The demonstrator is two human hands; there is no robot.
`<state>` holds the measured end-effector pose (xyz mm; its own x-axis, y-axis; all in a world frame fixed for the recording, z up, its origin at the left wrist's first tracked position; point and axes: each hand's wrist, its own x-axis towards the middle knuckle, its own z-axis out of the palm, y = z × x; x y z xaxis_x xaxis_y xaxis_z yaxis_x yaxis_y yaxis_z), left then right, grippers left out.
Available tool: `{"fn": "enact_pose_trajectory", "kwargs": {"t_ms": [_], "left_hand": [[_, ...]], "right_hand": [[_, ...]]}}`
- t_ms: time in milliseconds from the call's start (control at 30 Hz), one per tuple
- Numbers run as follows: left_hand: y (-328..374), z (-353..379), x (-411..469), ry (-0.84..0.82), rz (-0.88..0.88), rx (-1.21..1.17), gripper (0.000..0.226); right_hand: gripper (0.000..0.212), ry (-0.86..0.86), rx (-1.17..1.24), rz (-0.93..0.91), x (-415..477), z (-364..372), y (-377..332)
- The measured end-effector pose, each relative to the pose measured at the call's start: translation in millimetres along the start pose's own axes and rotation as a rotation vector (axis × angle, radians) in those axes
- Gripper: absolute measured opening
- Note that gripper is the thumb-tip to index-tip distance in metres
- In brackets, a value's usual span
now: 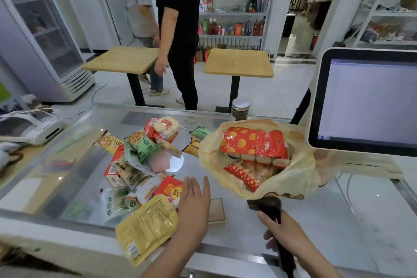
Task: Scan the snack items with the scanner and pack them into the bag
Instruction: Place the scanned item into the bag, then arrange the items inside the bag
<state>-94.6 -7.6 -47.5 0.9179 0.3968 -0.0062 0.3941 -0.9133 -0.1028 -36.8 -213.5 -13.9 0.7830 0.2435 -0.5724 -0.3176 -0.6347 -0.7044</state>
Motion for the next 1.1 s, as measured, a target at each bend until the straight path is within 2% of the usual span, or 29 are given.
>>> {"fn": "enact_pose_trajectory", "kwargs": {"t_ms": [67, 133, 200, 233, 267, 333, 400, 567, 633, 733, 867, 967, 1033, 1100], "left_hand": [[-2.8, -7.4, -5.1, 0.030, 0.019, -0.067, 0.074], [-11.6, -18.5, -14.4, 0.193, 0.032, -0.116, 0.059], [-27.7, -11.7, -24.9, 0.359, -0.078, -0.174, 0.047], [-37.2, -5.2, -32.3, 0.387, -0.165, -0.203, 0.052], [-45.0, 2.4, -40.1, 0.369, -0.250, -0.224, 0.065], [-55.7, 20.3, -52.4, 0.229, -0.327, -0.262, 0.084], [-58.8, 34.2, -59.4, 0.155, -0.326, -0.281, 0.086], [-49.5, 39.5, -58.4, 0.306, -0.326, -0.243, 0.080], [-40.2, 41.3, -57.4, 0.338, -0.290, -0.286, 0.076], [-14.7, 39.3, -56.6, 0.346, -0.118, -0.347, 0.063], [31.6, 12.3, -44.0, 0.293, 0.045, -0.488, 0.073], [51.1, -24.8, -19.2, 0.338, -0.125, -0.797, 0.060], [50.0, -44.7, 4.3, 0.235, -0.352, -1.109, 0.052], [42.9, -49.2, 19.0, 0.175, -0.443, -1.250, 0.050]], "right_hand": [[0.027, -0.098, 0.246, 0.042, 4.2, -0.2, -0.4], [0.025, -0.115, 0.283, 0.046, 5.3, -0.2, -1.0], [0.022, -0.110, 0.298, 0.046, 5.1, 0.4, -1.6], [0.021, -0.106, 0.304, 0.047, 5.2, 0.6, -1.6], [0.020, -0.100, 0.308, 0.047, 5.7, 0.9, -1.4], [0.020, -0.098, 0.304, 0.039, 6.1, 0.9, -1.0], [0.020, -0.105, 0.304, 0.033, 6.6, 1.1, -0.8], [0.017, -0.131, 0.324, 0.024, 6.1, -0.9, -0.5], [0.019, -0.132, 0.313, 0.021, 7.0, -0.7, 1.5], [0.022, -0.123, 0.321, 0.016, 8.6, -1.0, 5.6], [0.024, -0.120, 0.321, 0.015, 7.9, -3.8, 8.4], [0.025, -0.103, 0.340, 0.016, 7.9, -9.6, 12.1], [0.026, -0.086, 0.347, 0.027, 8.8, -14.5, 15.3], [0.026, -0.072, 0.351, 0.033, 9.7, -18.9, 17.7]]}}
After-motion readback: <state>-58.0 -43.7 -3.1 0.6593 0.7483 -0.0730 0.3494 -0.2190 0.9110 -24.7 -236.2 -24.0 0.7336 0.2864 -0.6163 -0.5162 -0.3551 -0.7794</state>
